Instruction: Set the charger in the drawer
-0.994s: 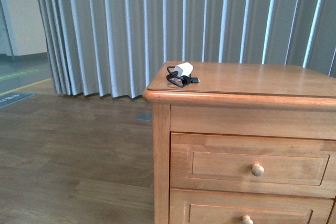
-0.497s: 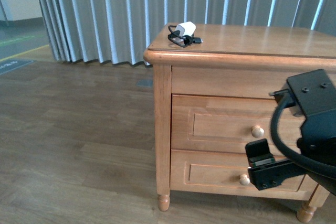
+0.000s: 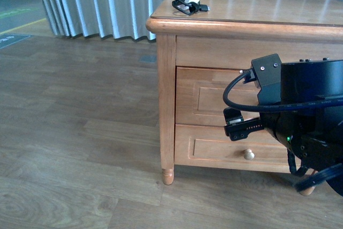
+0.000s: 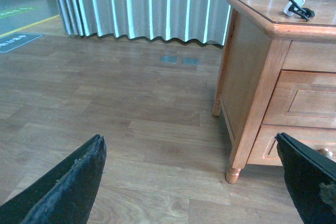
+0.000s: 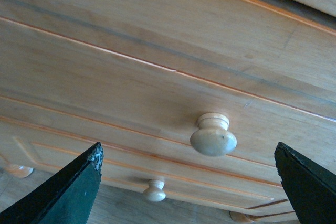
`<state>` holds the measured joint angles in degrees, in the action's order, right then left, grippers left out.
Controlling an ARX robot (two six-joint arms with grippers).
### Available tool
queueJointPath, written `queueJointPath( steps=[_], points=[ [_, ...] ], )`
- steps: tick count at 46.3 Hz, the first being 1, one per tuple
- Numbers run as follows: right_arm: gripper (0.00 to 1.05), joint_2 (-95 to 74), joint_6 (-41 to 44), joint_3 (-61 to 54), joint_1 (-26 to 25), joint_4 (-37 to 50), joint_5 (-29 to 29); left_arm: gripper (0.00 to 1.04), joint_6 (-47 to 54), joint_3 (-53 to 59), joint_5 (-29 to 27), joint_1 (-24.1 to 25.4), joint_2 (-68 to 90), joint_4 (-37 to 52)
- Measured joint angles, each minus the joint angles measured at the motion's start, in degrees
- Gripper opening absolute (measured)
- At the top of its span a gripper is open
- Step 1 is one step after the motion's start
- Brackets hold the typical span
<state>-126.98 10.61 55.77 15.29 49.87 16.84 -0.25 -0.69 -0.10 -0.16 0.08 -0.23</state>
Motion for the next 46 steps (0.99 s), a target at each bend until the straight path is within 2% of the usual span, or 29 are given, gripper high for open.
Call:
queueJointPath(
  steps=[22, 40, 46],
  points=[
    [0.96, -4.3, -0.6, 5.0, -2.3, -0.4, 0.1, 0.99, 0.0, 0.0, 0.0, 0.0, 0.0, 0.0],
    [0.4, -4.3, -1.3, 5.4, -1.3, 0.0, 0.8, 0.99, 0.0, 0.0, 0.0, 0.0, 0.0, 0.0],
    [0.26, -4.3, -1.3, 5.6, -1.1, 0.0, 1.4, 0.99, 0.0, 0.0, 0.0, 0.0, 0.0, 0.0]
  ],
)
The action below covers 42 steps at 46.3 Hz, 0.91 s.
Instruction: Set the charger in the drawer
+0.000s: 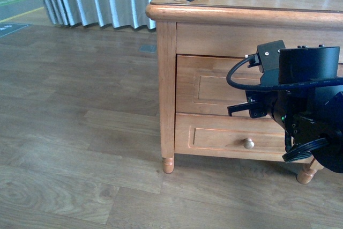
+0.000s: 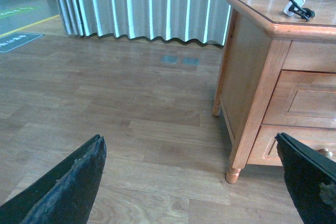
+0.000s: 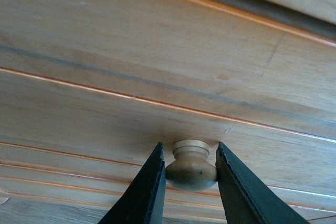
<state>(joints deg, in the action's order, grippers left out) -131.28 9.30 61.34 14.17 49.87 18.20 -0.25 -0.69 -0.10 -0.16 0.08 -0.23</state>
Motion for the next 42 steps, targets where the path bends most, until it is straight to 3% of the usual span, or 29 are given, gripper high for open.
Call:
queueJointPath(
  steps=[26, 32, 39, 42],
  points=[
    [0.23, 0.0, 0.4, 0.0, 0.2, 0.0, 0.2, 0.99, 0.0, 0.0, 0.0, 0.0, 0.0, 0.0],
    [0.38, -0.1, 0.5, 0.0, 0.2, 0.0, -0.2, 0.99, 0.0, 0.0, 0.0, 0.0, 0.0, 0.0],
    [0.35, -0.3, 0.5, 0.0, 0.2, 0.0, 0.2, 0.99, 0.0, 0.0, 0.0, 0.0, 0.0, 0.0],
    [0.28, -0.3, 0.5, 0.0, 0.2, 0.0, 0.4, 0.99, 0.0, 0.0, 0.0, 0.0, 0.0, 0.0]
  ],
)
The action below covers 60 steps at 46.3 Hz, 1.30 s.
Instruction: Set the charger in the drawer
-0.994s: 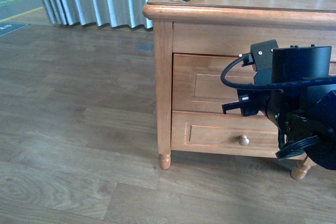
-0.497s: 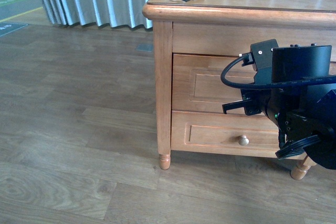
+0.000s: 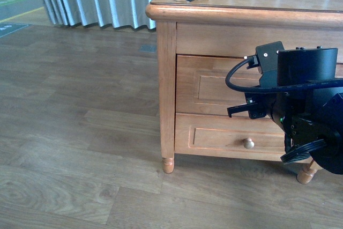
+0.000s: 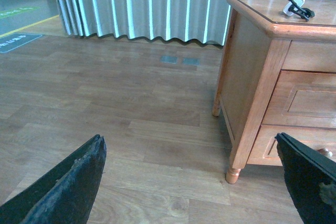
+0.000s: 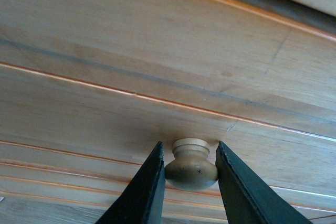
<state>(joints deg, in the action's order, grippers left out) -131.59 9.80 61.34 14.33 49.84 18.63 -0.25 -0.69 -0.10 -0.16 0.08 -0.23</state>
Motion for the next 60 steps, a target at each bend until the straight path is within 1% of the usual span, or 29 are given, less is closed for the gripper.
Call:
queueJointPath(
  steps=[2, 4, 21, 23, 27, 30, 31, 33, 35, 36, 38, 40, 43, 45, 60],
  points=[
    [0.24, 0.0, 0.0, 0.0, 0.0, 0.0, 0.0, 0.99, 0.0, 0.0, 0.0, 0.0, 0.0, 0.0],
    [0.23, 0.0, 0.0, 0.0, 0.0, 0.0, 0.0, 0.99, 0.0, 0.0, 0.0, 0.0, 0.0, 0.0],
    [0.23, 0.0, 0.0, 0.0, 0.0, -0.3, -0.1, 0.99, 0.0, 0.0, 0.0, 0.0, 0.0, 0.0],
    [0.27, 0.0, 0.1, 0.0, 0.0, -0.4, -0.2, 0.99, 0.0, 0.0, 0.0, 0.0, 0.0, 0.0],
    [0.42, -0.3, 0.0, 0.2, 0.0, -0.5, -0.8, 0.99, 0.0, 0.0, 0.0, 0.0, 0.0, 0.0],
    [0.39, -0.7, 0.0, 0.2, 0.0, -0.6, -0.6, 0.99, 0.0, 0.0, 0.0, 0.0, 0.0, 0.0],
    [0.4, -0.8, 0.0, 0.2, -0.1, -0.7, -0.7, 0.99, 0.0, 0.0, 0.0, 0.0, 0.0, 0.0],
    [0.42, -0.8, 0.0, 0.3, -0.1, -0.7, -0.7, 0.99, 0.0, 0.0, 0.0, 0.0, 0.0, 0.0],
    [0.48, -1.0, 0.0, 0.3, -0.1, -0.5, -0.6, 0.99, 0.0, 0.0, 0.0, 0.0, 0.0, 0.0],
    [0.48, -1.0, -0.1, 0.3, -0.1, -0.5, -0.7, 0.99, 0.0, 0.0, 0.0, 0.0, 0.0, 0.0],
    [0.45, -1.1, -0.2, 0.3, -0.1, -0.5, -0.5, 0.99, 0.0, 0.0, 0.0, 0.0, 0.0, 0.0],
    [0.36, -1.1, -0.1, 0.3, -0.1, -0.6, -0.2, 0.99, 0.0, 0.0, 0.0, 0.0, 0.0, 0.0],
    [0.28, -1.1, -0.1, 0.3, -0.3, -0.6, -0.5, 0.99, 0.0, 0.0, 0.0, 0.0, 0.0, 0.0],
    [0.25, -1.1, -0.2, 0.3, -0.3, -0.5, -0.3, 0.99, 0.0, 0.0, 0.0, 0.0, 0.0, 0.0],
    [0.24, -1.1, -0.2, 0.3, -0.3, -0.5, -0.3, 0.99, 0.0, 0.0, 0.0, 0.0, 0.0, 0.0]
  ],
)
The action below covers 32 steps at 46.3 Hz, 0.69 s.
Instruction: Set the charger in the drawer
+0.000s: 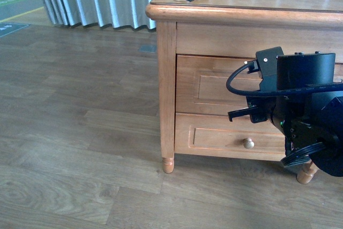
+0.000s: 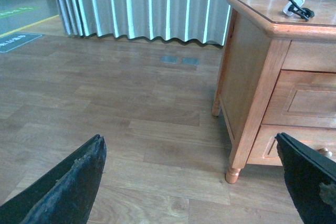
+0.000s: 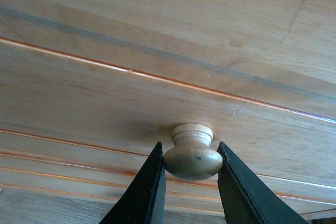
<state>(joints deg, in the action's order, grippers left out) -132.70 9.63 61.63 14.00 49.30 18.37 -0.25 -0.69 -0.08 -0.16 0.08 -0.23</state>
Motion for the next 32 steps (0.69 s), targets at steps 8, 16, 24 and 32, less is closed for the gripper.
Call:
queueJointPath(
  steps=[8, 16, 24, 32],
  points=[
    [0.24, 0.1, 0.0, -0.2, 0.0, 0.0, -0.3, 0.99, 0.0, 0.0, 0.0, 0.0, 0.0, 0.0],
    [0.23, 3.0, -1.5, -4.0, 0.0, -0.9, -2.3, 0.99, 0.0, 0.0, 0.0, 0.0, 0.0, 0.0],
    [0.23, 8.9, -2.9, -12.3, 0.6, -1.4, -3.6, 0.99, 0.0, 0.0, 0.0, 0.0, 0.0, 0.0],
    [0.23, 17.1, -3.7, -23.4, 1.2, -1.4, -6.6, 0.99, 0.0, 0.0, 0.0, 0.0, 0.0, 0.0]
  ],
)
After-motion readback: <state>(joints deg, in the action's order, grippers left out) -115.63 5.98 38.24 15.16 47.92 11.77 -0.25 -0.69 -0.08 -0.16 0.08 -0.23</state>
